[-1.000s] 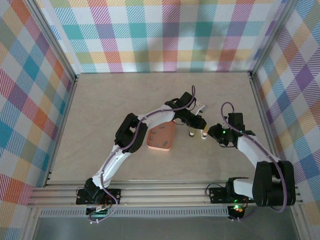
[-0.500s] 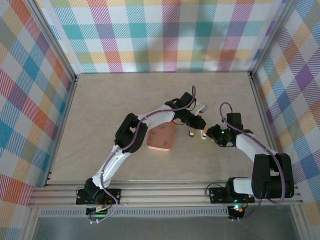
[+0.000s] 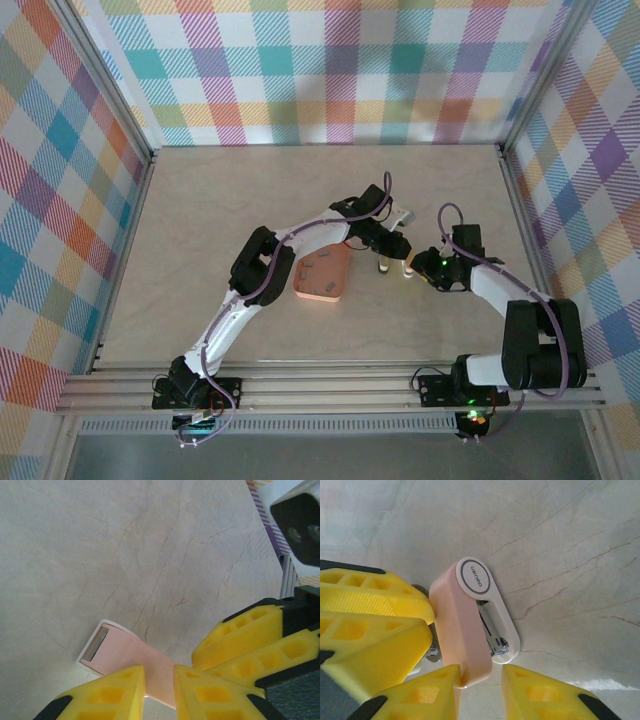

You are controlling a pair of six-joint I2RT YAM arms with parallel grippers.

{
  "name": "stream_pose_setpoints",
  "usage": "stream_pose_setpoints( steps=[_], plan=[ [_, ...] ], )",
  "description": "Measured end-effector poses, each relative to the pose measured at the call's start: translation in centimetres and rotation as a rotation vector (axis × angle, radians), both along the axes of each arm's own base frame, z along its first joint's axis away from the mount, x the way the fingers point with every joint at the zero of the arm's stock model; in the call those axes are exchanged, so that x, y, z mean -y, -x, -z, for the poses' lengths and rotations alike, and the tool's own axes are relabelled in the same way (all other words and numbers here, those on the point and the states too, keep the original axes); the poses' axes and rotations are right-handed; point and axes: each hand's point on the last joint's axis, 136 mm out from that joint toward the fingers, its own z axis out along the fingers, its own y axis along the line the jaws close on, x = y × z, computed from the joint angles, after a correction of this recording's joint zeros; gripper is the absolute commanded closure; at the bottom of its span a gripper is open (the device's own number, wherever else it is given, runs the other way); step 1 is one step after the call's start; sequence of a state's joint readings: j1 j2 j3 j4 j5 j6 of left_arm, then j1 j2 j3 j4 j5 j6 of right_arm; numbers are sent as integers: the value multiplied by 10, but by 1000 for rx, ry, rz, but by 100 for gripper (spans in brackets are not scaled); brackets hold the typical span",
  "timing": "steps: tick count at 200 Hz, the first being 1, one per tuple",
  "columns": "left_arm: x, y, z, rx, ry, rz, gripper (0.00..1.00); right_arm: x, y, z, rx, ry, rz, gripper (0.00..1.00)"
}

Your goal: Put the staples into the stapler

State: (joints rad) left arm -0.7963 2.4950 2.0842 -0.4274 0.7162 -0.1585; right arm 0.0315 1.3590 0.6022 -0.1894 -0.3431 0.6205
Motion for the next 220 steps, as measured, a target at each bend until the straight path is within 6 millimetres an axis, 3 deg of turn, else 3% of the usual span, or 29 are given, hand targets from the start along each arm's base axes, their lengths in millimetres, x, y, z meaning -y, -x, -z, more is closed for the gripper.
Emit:
stream_pose_setpoints(
  steps=[112, 220],
  plan=[
    [-1, -1, 0, 7, -16, -8, 77, 6, -15, 6, -2, 26, 19, 79],
    [-1, -6, 0, 20, -30, -29, 77, 9, -12, 7, -24, 59, 1, 77]
  ],
)
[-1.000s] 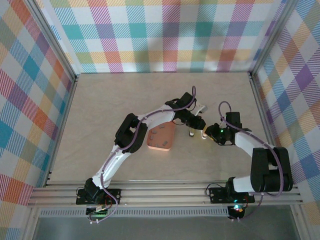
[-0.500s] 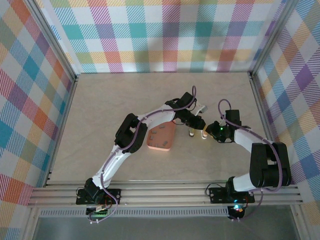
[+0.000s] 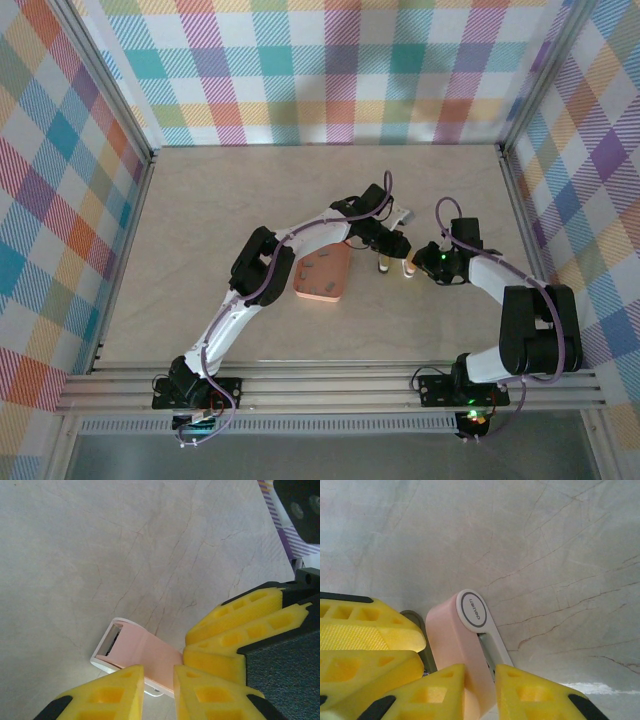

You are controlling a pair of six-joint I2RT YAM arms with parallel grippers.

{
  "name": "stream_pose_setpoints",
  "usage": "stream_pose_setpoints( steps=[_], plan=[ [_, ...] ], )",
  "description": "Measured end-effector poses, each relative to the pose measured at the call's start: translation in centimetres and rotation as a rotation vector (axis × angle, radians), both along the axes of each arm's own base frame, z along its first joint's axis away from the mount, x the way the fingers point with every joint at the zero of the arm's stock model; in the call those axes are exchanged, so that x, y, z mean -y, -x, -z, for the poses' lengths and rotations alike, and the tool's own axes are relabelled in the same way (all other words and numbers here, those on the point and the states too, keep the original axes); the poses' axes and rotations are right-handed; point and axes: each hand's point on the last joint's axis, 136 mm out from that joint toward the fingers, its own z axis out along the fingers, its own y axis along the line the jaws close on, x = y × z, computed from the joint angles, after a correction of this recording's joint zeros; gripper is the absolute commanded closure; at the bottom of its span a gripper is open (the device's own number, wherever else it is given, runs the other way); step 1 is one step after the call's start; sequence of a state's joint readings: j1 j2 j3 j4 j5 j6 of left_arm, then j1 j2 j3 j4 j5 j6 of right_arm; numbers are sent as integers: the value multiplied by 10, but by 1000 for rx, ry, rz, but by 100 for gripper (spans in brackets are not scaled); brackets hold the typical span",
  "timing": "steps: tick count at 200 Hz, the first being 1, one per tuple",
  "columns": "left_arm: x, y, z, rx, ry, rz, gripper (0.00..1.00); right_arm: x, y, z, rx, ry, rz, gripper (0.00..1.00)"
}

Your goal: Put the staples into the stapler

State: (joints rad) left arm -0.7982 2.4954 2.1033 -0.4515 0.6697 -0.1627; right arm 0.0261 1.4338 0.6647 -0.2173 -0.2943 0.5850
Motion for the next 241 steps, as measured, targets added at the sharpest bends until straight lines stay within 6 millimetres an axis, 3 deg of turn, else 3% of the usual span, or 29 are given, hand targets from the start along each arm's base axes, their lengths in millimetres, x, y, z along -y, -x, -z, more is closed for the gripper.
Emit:
stream_pose_setpoints(
  steps=[88, 185, 241],
  plan=[
    [-1, -1, 1, 2, -10, -6, 77, -9, 9, -4, -55, -62, -28, 71],
    [-1, -1, 1, 1, -10, -5, 77, -12, 21, -23, -75, -78, -37, 71],
    [-1, -1, 1, 1, -10, -5, 77, -16, 21, 5, -162, -98, -54, 75]
  ],
)
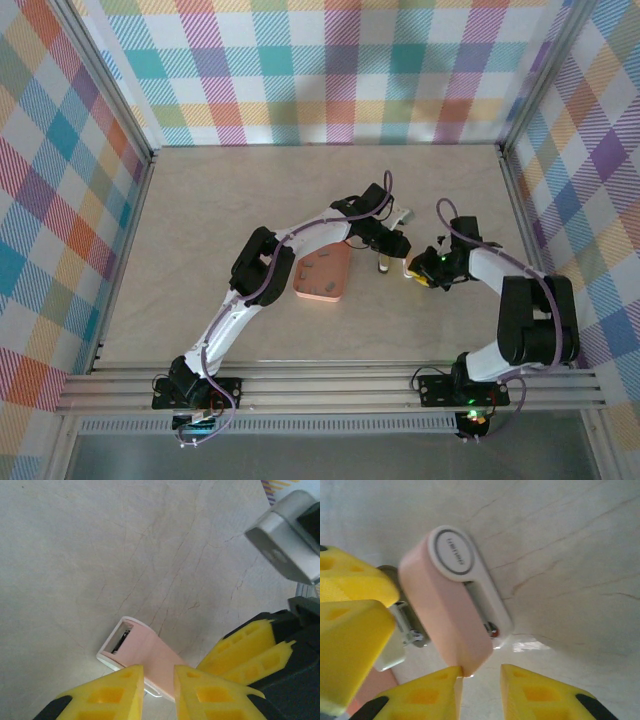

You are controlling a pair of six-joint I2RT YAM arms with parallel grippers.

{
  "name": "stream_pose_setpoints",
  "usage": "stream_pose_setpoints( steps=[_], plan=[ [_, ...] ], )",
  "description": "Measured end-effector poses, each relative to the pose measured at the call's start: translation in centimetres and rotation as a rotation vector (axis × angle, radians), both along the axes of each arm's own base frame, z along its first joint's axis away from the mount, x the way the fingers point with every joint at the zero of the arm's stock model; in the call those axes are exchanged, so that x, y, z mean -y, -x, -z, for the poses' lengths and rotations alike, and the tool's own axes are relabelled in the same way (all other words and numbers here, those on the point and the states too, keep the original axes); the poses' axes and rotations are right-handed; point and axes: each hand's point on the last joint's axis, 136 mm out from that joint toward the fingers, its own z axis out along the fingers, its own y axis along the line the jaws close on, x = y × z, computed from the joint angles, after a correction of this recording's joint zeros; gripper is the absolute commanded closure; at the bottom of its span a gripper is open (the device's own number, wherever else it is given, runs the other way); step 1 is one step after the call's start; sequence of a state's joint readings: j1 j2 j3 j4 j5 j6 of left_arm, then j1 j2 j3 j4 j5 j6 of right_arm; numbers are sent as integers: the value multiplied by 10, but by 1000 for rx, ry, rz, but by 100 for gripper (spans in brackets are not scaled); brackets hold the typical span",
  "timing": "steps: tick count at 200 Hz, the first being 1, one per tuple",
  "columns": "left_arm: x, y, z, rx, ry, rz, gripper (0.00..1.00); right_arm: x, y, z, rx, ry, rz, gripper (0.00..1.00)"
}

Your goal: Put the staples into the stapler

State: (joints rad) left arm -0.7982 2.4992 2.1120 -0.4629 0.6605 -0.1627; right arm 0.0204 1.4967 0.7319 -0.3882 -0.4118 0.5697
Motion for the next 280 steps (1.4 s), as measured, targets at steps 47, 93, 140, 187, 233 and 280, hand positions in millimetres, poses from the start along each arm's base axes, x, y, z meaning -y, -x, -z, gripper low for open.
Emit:
stream_pose_setpoints(
  steps=[47, 93, 140, 187, 233, 280],
  plan=[
    [1, 0, -2, -2, 3, -1, 67, 5, 0, -4, 18, 33, -3, 69],
    [1, -4, -8, 14, 2, -18, 49, 13, 1, -32, 87, 93, -4, 63],
    [-22, -11, -34, 54, -31, -120, 39, 21, -13, -65, 166, 189, -36, 57],
    [-72, -27, -75, 137, -33, -278, 37, 8, -17, -52, 98, 307, -156, 56],
    [-125, -40, -65, 155, -104, -396, 37, -1, -29, -25, 15, 419, -267, 58],
    [-147, -38, -40, 131, -171, -430, 37, -3, -35, -2, -43, 468, -325, 67]
  ],
)
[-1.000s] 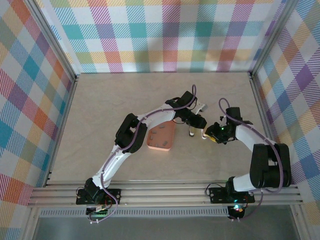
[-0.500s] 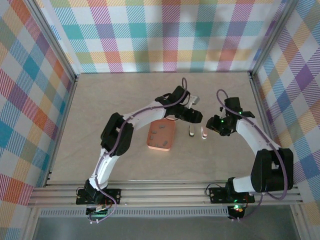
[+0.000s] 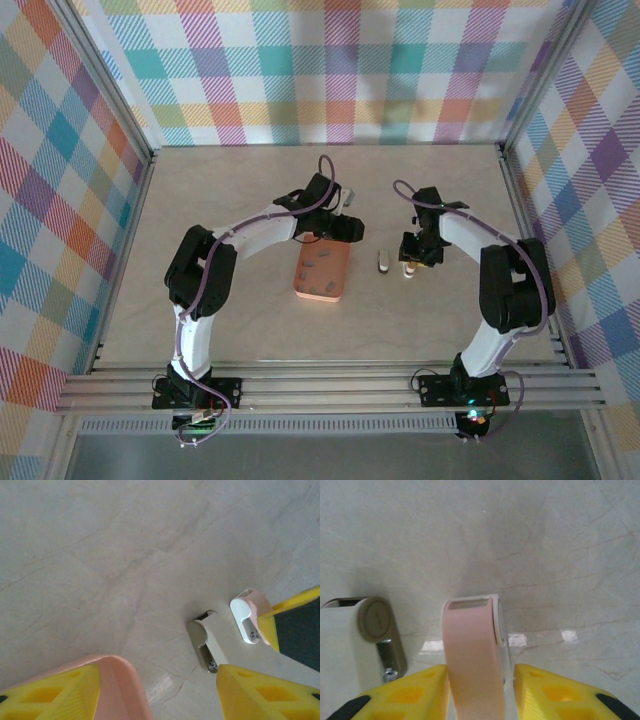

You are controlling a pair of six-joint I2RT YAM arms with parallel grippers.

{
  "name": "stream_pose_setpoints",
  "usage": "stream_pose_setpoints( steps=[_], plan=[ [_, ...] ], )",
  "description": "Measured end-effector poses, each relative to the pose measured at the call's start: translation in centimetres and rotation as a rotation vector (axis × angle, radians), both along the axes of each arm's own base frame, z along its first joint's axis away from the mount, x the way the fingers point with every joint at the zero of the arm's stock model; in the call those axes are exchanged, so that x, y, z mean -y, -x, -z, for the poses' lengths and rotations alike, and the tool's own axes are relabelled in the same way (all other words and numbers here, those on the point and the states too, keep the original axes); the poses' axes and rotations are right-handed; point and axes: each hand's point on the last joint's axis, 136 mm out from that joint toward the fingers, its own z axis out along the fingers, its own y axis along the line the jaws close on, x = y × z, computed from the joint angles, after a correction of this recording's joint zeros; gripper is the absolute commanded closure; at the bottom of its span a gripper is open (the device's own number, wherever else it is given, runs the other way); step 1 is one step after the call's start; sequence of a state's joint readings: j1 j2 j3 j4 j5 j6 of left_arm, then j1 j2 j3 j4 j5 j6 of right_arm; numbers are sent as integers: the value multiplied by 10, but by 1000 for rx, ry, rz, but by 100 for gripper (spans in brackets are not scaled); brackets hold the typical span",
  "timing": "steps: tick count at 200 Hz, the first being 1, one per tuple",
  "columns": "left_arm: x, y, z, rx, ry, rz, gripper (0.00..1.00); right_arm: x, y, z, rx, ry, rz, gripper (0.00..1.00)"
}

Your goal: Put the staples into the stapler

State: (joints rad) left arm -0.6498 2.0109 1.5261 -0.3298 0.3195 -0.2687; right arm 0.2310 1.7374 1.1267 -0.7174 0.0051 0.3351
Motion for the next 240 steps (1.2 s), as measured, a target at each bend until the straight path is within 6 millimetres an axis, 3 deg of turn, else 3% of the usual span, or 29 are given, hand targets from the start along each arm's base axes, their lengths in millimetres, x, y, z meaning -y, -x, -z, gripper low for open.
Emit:
stream_pose_setpoints(
  steps=[67, 132, 168, 240],
  plan=[
    [-1, -3, 0, 7, 6, -5, 37, -9, -1, 5, -4, 50, -51, 77],
    [-6, -1, 6, -2, 2, -9, 37, -50, -12, -7, 47, 37, -136, 78],
    [-14, 1, 13, -19, -11, -18, 37, -67, -16, 1, 38, 22, -154, 78],
    [-37, -4, -2, 4, -3, -70, 37, -91, -10, 1, 30, -21, -181, 78]
  ],
)
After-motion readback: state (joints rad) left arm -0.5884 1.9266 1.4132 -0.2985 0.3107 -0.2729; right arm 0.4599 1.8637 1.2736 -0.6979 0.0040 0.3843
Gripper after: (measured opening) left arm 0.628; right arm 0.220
